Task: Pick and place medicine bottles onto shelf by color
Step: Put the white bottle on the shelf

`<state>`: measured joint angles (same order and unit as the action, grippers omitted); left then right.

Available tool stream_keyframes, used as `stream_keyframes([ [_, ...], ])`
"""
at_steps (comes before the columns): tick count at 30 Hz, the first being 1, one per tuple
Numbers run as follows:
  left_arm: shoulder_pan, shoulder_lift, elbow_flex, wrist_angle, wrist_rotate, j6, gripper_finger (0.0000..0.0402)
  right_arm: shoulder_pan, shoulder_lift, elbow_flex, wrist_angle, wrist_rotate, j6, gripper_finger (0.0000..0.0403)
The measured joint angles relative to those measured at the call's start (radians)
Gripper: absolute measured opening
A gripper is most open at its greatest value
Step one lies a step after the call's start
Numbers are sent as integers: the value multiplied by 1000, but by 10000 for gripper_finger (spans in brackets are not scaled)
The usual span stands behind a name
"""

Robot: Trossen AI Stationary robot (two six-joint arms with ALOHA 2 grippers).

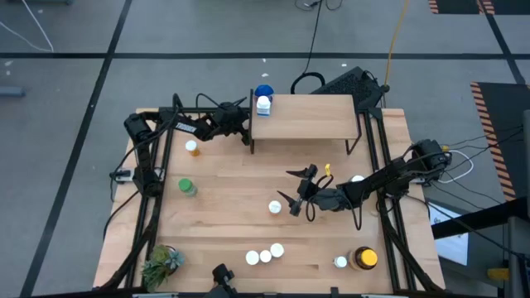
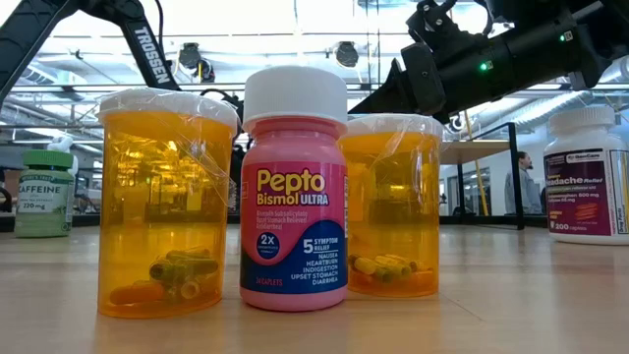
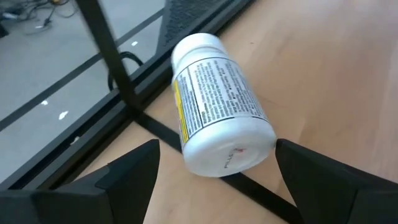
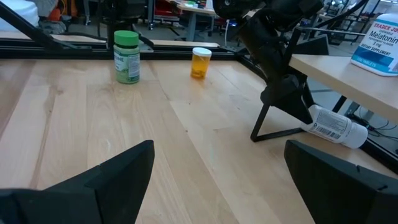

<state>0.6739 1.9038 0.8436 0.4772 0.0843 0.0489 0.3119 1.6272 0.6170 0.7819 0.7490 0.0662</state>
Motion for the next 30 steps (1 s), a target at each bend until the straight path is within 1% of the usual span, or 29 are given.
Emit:
stream_keyframes([
  [7, 0, -5, 0, -3, 5, -22, 321, 0, 0, 0, 0, 0, 0, 357],
  [11, 0, -9, 0, 8, 48, -53, 321, 0, 0, 0, -1, 0, 0, 357],
  [30, 4, -9, 0, 21, 18, -86, 321, 0, -1, 0, 8, 0, 0, 357],
])
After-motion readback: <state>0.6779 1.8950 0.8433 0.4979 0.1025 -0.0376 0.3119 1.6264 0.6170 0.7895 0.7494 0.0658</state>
